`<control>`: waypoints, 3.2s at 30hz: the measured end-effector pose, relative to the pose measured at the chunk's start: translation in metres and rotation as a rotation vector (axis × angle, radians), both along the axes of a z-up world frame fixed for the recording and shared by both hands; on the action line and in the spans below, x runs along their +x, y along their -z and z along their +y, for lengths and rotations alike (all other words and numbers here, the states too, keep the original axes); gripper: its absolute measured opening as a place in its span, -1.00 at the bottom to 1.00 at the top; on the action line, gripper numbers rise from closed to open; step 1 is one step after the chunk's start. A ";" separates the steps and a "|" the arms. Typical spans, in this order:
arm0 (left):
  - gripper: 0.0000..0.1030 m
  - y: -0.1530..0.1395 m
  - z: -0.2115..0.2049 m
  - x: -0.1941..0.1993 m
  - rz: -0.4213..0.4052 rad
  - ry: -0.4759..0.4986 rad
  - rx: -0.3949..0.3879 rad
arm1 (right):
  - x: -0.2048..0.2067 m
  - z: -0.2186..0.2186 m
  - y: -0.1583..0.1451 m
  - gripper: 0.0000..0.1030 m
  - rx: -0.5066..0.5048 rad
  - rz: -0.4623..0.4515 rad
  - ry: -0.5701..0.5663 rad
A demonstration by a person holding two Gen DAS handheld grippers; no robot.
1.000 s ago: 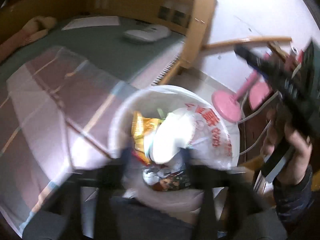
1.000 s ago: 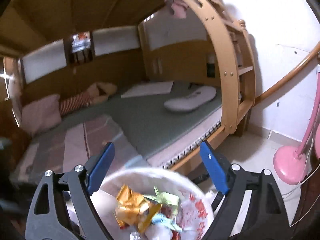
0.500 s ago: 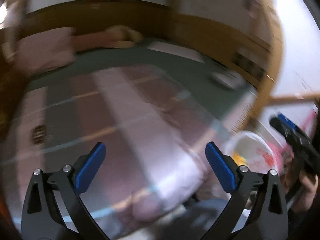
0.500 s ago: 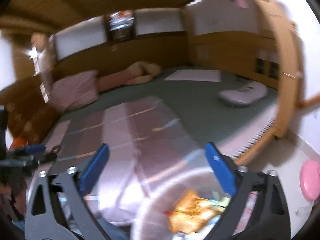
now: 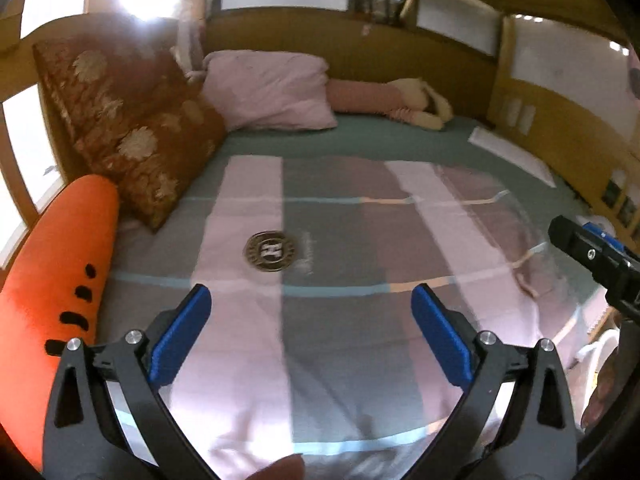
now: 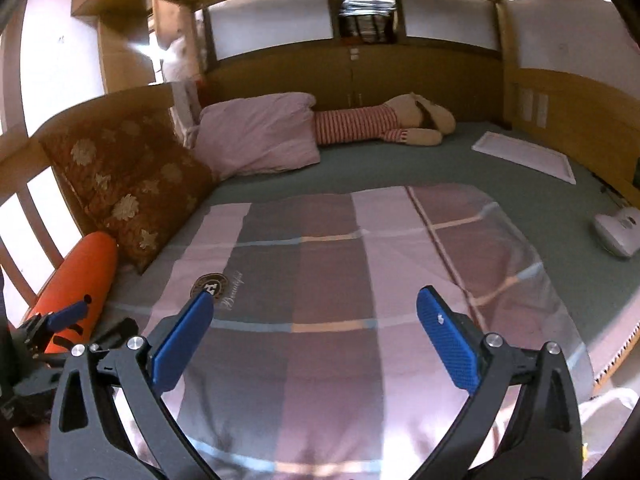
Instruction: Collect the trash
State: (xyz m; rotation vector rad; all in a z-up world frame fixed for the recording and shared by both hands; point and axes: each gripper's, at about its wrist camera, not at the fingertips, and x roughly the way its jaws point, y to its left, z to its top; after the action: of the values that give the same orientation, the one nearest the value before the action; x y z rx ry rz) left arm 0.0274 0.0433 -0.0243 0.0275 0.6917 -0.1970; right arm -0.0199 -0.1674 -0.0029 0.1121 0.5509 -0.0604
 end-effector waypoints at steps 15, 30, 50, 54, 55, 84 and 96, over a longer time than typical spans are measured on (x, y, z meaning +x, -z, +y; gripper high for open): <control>0.94 -0.003 -0.017 -0.015 -0.012 0.001 -0.065 | 0.008 -0.005 0.035 0.93 -0.004 0.030 0.038; 0.94 0.001 -0.036 -0.017 -0.040 -0.033 0.080 | 0.007 -0.002 0.033 0.93 -0.055 0.008 0.046; 0.94 0.004 -0.036 -0.015 -0.020 -0.022 0.074 | 0.007 -0.001 0.033 0.93 -0.058 0.011 0.044; 0.94 0.005 -0.035 -0.014 -0.016 -0.020 0.072 | 0.007 -0.002 0.033 0.93 -0.059 0.012 0.042; 0.94 0.005 -0.034 -0.014 -0.017 -0.020 0.073 | 0.007 -0.001 0.033 0.93 -0.058 0.011 0.043; 0.94 0.007 -0.034 -0.013 -0.008 -0.004 0.073 | 0.007 0.000 0.033 0.93 -0.059 0.012 0.044; 0.94 0.008 -0.034 -0.014 -0.009 -0.007 0.076 | 0.007 0.001 0.034 0.93 -0.062 0.015 0.042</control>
State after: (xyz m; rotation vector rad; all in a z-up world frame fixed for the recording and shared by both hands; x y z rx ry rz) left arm 0.0136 0.0092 -0.0324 0.0983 0.6901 -0.1639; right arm -0.0130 -0.1667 -0.0374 0.0626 0.5615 -0.1189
